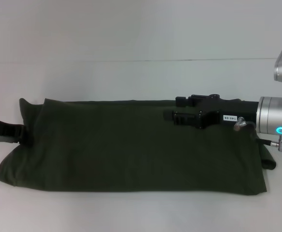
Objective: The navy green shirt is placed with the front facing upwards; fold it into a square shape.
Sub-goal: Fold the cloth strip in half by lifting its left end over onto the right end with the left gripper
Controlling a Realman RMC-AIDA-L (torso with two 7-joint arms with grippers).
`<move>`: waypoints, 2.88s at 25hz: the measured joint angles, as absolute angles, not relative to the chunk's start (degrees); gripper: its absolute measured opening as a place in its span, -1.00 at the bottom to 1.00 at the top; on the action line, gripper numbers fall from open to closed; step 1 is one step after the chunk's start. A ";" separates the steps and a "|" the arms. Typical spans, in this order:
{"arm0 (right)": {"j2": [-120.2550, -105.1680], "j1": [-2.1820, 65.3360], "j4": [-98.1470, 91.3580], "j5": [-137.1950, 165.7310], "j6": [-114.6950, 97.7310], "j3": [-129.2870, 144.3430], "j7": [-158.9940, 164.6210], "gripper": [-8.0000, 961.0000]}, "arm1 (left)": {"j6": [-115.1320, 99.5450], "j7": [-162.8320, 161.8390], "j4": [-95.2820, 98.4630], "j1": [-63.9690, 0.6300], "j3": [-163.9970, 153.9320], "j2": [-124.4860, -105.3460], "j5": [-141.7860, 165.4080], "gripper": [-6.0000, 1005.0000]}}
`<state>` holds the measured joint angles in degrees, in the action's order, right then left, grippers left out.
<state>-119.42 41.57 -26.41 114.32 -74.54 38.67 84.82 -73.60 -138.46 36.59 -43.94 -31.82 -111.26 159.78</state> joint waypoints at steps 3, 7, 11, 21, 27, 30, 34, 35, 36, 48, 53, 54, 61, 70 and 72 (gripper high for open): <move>-119.42 41.57 -26.43 114.25 -74.53 38.67 84.81 0.49 | -73.55 -139.69 36.64 -44.00 -31.84 -111.26 159.81 -0.87; -119.42 41.57 -26.45 114.19 -74.53 38.67 84.81 0.49 | -74.00 -141.55 36.91 -44.06 -32.03 -111.17 160.05 -0.87; -119.42 41.62 -26.46 114.20 -74.53 38.67 84.82 0.49 | -74.57 -141.31 37.28 -43.71 -31.64 -111.16 158.93 -0.87; -119.49 41.45 -26.46 114.25 -74.81 38.67 84.81 0.49 | -76.83 -139.23 37.48 -43.55 -30.96 -110.87 155.11 -0.88; -119.51 41.40 -26.46 114.29 -74.64 38.67 84.81 0.49 | -79.46 -137.86 37.77 -43.50 -29.03 -110.59 152.62 -0.88; -119.52 41.39 -26.46 114.41 -74.31 38.67 84.81 0.49 | -80.89 -136.94 38.44 -43.05 -27.44 -110.57 150.75 -0.88; -119.52 41.39 -26.32 114.52 -73.42 38.88 84.81 0.49 | -82.78 -136.08 38.93 -42.27 -26.39 -110.30 147.04 -0.88; -119.51 41.39 -26.27 114.53 -72.81 39.36 84.81 0.49 | -83.17 -135.88 38.94 -42.14 -26.22 -110.23 146.27 -0.88; -119.51 41.39 -26.27 114.53 -72.81 39.36 84.81 0.49 | -83.48 -135.70 38.94 -42.07 -26.08 -110.18 145.63 -0.88; -120.13 41.99 -24.01 114.28 -65.74 48.36 84.28 0.49 | -85.60 -134.04 38.42 -41.21 -25.19 -110.55 138.14 -0.89; -120.58 43.88 -21.12 114.06 -62.92 50.45 83.18 0.45 | -86.84 -133.11 38.38 -40.39 -24.86 -110.64 134.45 -0.89; -120.66 44.27 -20.63 113.98 -62.23 50.54 83.11 0.43 | -86.96 -132.99 38.36 -40.30 -24.82 -110.64 134.12 -0.89; -120.99 49.42 -13.68 113.11 -59.07 51.19 77.35 0.20 | -88.13 -131.43 38.21 -39.41 -24.05 -110.96 130.89 -0.89; -121.47 53.42 -8.36 107.85 -55.49 51.24 72.44 -0.56 | -88.70 -129.04 36.71 -38.71 -24.06 -111.19 126.00 -0.88; -121.53 54.28 -7.08 107.65 -55.04 51.18 71.51 -0.73 | -88.88 -128.76 36.70 -38.62 -24.09 -111.25 125.16 -0.88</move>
